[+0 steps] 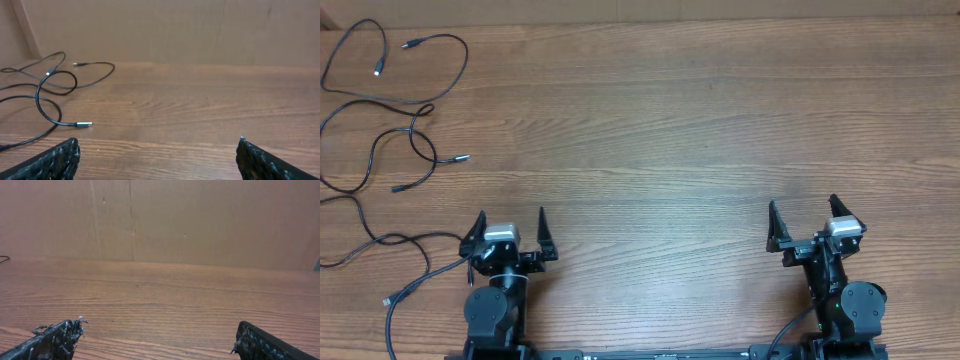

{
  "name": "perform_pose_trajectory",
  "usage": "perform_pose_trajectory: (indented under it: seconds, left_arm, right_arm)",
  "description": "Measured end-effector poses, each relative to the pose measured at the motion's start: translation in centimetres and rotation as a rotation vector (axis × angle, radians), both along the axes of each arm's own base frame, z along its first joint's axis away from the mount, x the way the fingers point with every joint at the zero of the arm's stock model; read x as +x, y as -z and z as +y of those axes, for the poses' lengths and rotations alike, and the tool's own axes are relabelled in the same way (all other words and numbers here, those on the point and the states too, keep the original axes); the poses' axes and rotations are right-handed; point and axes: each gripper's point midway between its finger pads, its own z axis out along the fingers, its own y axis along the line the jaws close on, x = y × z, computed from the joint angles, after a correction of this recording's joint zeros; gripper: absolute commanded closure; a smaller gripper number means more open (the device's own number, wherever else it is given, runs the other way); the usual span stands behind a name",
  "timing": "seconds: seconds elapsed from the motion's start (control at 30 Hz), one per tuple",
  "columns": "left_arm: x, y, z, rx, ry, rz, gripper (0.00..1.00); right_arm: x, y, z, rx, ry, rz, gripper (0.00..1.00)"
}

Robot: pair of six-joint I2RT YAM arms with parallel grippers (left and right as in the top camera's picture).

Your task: Untangle cables

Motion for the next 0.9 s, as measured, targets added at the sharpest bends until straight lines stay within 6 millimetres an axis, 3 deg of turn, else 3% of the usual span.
perform_pose_trajectory:
  seconds: [0.9]
  left_arm:
    - [0.04,0.24,0.00,0.011,0.001,0.011,0.00]
  right_arm:
    - [0.00,0.00,0.00,0.000,0.000,0.000,0.00]
